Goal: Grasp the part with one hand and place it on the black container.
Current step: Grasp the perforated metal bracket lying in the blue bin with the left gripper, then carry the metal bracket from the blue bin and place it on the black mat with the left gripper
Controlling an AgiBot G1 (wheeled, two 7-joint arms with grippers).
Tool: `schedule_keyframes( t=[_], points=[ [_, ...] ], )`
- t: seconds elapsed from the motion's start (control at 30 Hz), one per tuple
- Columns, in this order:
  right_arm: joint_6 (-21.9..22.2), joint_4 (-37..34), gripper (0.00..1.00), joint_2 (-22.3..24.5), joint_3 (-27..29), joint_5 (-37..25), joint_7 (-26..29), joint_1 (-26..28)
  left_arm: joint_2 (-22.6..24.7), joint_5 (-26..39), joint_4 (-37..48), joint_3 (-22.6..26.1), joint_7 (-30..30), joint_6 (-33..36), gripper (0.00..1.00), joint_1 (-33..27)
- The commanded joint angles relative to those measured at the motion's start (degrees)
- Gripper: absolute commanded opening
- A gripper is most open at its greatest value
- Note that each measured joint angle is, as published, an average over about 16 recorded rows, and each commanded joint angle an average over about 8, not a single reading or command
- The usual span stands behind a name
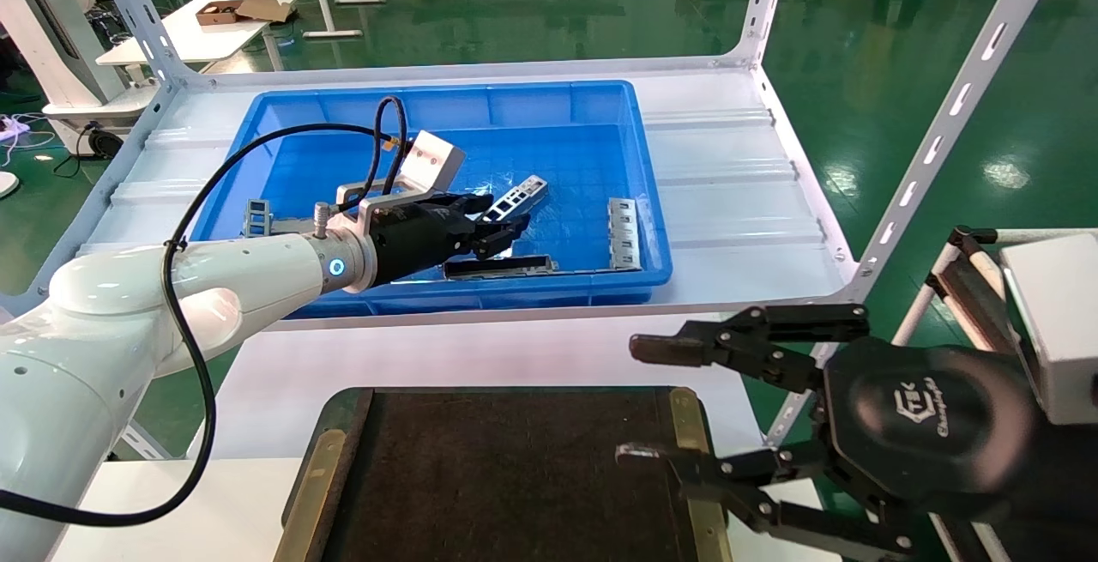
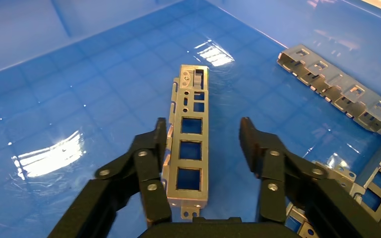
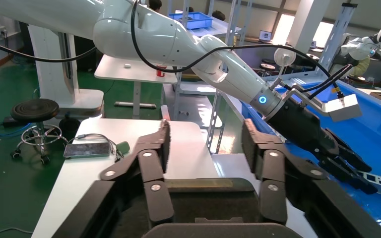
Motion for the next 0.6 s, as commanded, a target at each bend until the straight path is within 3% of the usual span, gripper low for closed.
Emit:
schedule_keyframes(
  t=[0.03, 0.6],
  points=[
    [0.0, 0.0, 0.0, 0.0, 0.0, 0.0, 0.0, 0.0, 0.02, -0.2, -0.01, 0.2, -0.17, 0.02, 0.0, 0.06],
    [0.02, 0.0, 0.0, 0.02, -0.04, 0.03, -0.02, 0.01, -0.51, -4.03, -1.61, 0.44, 0.09, 2.64, 0.0, -0.47]
  ],
)
